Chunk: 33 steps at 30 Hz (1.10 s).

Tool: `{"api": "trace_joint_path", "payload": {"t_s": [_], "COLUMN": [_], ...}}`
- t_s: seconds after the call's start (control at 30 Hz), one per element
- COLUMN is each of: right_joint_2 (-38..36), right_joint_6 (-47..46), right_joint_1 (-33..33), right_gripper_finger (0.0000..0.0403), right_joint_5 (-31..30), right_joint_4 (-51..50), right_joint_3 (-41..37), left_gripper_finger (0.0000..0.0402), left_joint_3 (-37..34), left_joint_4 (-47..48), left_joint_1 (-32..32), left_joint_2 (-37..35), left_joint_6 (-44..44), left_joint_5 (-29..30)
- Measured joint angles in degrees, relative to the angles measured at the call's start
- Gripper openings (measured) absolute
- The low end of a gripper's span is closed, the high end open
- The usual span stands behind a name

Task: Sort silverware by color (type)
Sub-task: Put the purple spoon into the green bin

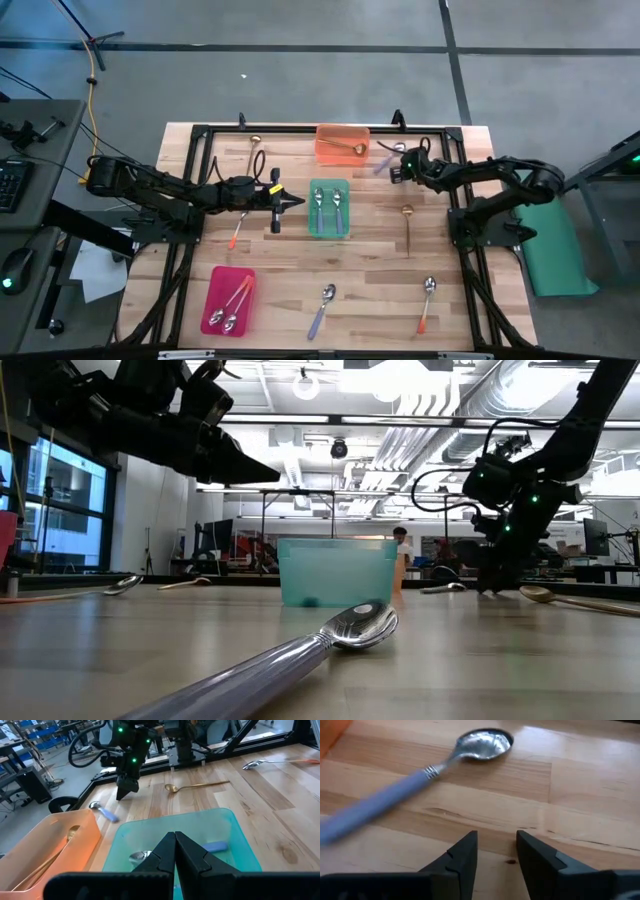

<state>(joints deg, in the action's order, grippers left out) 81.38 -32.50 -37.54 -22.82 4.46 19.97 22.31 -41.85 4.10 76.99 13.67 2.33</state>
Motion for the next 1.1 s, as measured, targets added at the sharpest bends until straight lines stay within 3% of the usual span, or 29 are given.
{"api": "trace_joint_path", "payload": {"t_s": [0.33,0.67,0.9,1.1], "right_joint_2": [-1.1,0.2,10.0,18.6], "right_joint_6": [0.0,-1.8,3.1,4.5], "right_joint_1": [0.0,-0.1,-0.1,-1.4], "right_gripper_finger": [0.0088,0.0087,0.0086,0.0053], "right_joint_5": [1.9,2.5,2.3,2.5], "right_joint_4": [-1.0,-1.9,-3.0,-12.9], "right_joint_3": [1.4,12.6,22.5,29.9], "left_gripper_finger": [0.0,0.0,0.0,0.0], "left_joint_3": [0.0,0.0,0.0,0.0], "left_joint_4": [0.0,0.0,0.0,0.0], "left_joint_1": [0.0,0.0,0.0,0.0], "left_joint_2": [0.0,0.0,0.0,0.0], "left_joint_6": [0.0,0.0,0.0,0.0], "left_joint_5": [0.0,0.0,0.0,0.0]}}
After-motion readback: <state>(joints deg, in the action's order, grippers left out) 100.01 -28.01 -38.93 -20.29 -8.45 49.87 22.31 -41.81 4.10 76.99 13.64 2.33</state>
